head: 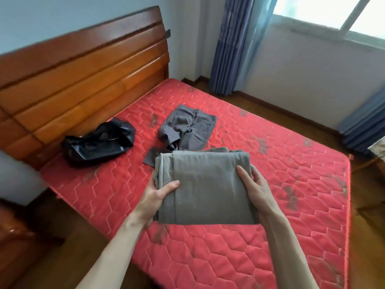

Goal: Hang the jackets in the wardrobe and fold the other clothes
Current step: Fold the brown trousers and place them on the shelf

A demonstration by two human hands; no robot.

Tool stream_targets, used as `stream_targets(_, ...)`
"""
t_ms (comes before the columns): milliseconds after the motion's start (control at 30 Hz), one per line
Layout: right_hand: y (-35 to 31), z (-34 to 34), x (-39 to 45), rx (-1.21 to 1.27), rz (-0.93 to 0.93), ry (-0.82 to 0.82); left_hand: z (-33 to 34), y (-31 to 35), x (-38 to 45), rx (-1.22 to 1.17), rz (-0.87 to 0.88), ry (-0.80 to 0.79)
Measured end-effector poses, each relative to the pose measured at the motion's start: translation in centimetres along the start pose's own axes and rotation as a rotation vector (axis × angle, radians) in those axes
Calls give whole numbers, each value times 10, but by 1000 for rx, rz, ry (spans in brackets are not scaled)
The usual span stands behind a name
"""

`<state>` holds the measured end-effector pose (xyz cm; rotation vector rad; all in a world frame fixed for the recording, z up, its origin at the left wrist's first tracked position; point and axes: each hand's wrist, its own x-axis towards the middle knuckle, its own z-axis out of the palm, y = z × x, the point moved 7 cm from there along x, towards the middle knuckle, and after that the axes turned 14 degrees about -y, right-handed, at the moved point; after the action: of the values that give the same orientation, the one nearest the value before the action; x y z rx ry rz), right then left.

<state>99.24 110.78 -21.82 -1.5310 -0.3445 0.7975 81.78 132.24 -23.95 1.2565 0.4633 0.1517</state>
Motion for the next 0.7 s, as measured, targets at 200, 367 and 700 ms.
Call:
stream_targets(200, -18, 101, 31, -79, -4, -84, -86, 42, -49, -28, 81, 154)
stream_targets(367, -18, 203, 51, -81, 0, -192, -173, 64, -97, -67, 119, 283)
stream_targets(700, -33, 420, 58, -104, 25, -403, -338, 82, -207, -143, 183, 509)
